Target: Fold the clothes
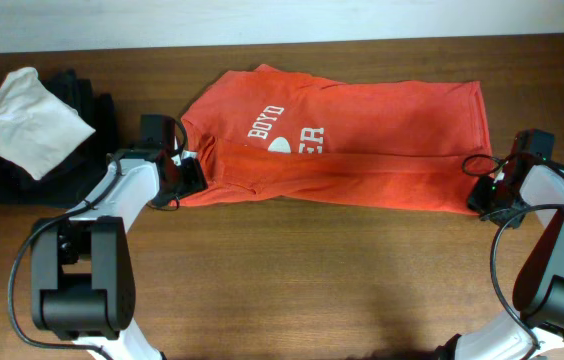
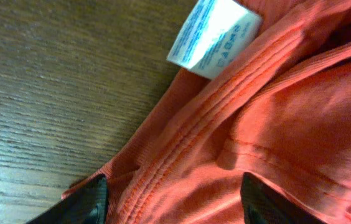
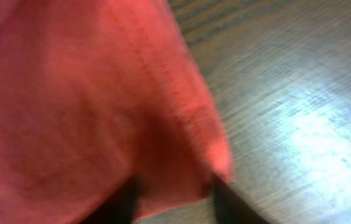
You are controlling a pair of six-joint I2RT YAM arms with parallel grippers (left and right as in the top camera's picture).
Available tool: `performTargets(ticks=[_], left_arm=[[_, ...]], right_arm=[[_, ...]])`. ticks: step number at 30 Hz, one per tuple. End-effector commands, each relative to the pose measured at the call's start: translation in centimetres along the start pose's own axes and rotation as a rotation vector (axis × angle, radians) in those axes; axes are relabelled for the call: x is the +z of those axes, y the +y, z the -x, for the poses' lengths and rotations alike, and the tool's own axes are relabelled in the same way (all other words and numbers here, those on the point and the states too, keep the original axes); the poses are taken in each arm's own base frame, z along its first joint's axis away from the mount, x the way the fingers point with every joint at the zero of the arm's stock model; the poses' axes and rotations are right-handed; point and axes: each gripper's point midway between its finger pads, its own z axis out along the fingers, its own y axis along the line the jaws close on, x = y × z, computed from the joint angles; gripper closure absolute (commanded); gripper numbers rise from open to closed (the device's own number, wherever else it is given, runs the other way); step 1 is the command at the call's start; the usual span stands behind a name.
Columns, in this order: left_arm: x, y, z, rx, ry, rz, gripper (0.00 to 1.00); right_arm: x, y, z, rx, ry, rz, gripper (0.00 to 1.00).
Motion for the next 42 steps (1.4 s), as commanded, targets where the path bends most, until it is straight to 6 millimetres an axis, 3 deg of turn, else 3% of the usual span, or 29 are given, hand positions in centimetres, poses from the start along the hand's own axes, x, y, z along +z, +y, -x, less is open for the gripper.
performTargets(ticks=[1,5,6,7,10,18,22,25,28,29,30,31,33,36,42], left_arm=[[1.3,1.0,-1.3,0.003,0.024,0.03,0.43],[1.7,1.6,-2.1,0.002,0.043,0.052,0.72],[1.7,1.8,-2.6,0.001,0.063,0.06,0.87],[1.6,2.1,-3.3,-0.001,0.09,0.074,0.96],[1.3,3.1,-5.1,-0.003,0.162,0.12,1.0],[-1.2,6.0,-11.4,-0.031,0.429,0.265,1.0],[-2.1,6.4,-12.5,-0.036,0.476,0.282,1.0],[-2.6,5.5,-11.1,-0.04,0.43,0.241,0.98],[-4.2,3.4,-8.6,-0.045,0.348,0.156,0.86],[-4.9,3.0,-7.6,-0.044,0.312,0.14,0.79],[-6.3,2.2,-5.6,-0.039,0.235,0.111,0.62],[-6.9,1.8,-4.8,-0.037,0.202,0.098,0.57],[-8.0,1.1,-3.4,-0.033,0.149,0.072,0.5],[-8.2,-0.3,-3.4,-0.012,0.147,0.033,0.49],[-7.3,-4.3,-3.3,0.131,0.096,-0.017,0.46]], right_arm=[[0.0,-1.8,-0.3,0.0,0.001,-0.099,0.83],[-0.1,-2.1,-0.8,0.002,0.019,-0.113,0.95],[-0.1,-2.6,-1.0,0.0,0.025,-0.142,0.96],[-0.2,-3.1,-1.2,-0.001,0.033,-0.169,0.96],[-0.6,-4.7,-2.0,0.044,0.056,-0.261,0.96],[-1.7,-7.0,-4.6,0.094,0.147,-0.392,0.96],[-2.3,-7.9,-5.5,0.147,0.195,-0.392,0.96],[-3.4,-6.8,-4.5,0.175,0.204,-0.311,0.96],[-5.5,-6.0,-2.7,0.182,0.183,-0.272,0.93],[-6.2,-5.8,-2.1,0.18,0.175,-0.262,0.87],[-7.3,-5.6,-1.1,0.178,0.156,-0.253,0.63],[-7.8,-5.5,-0.7,0.179,0.149,-0.251,0.54],[-8.4,-5.4,-0.2,0.18,0.14,-0.25,0.52],[-8.4,-5.3,-0.2,0.18,0.142,-0.241,0.52],[-6.6,-1.5,0.5,0.151,0.142,-0.02,0.61]])
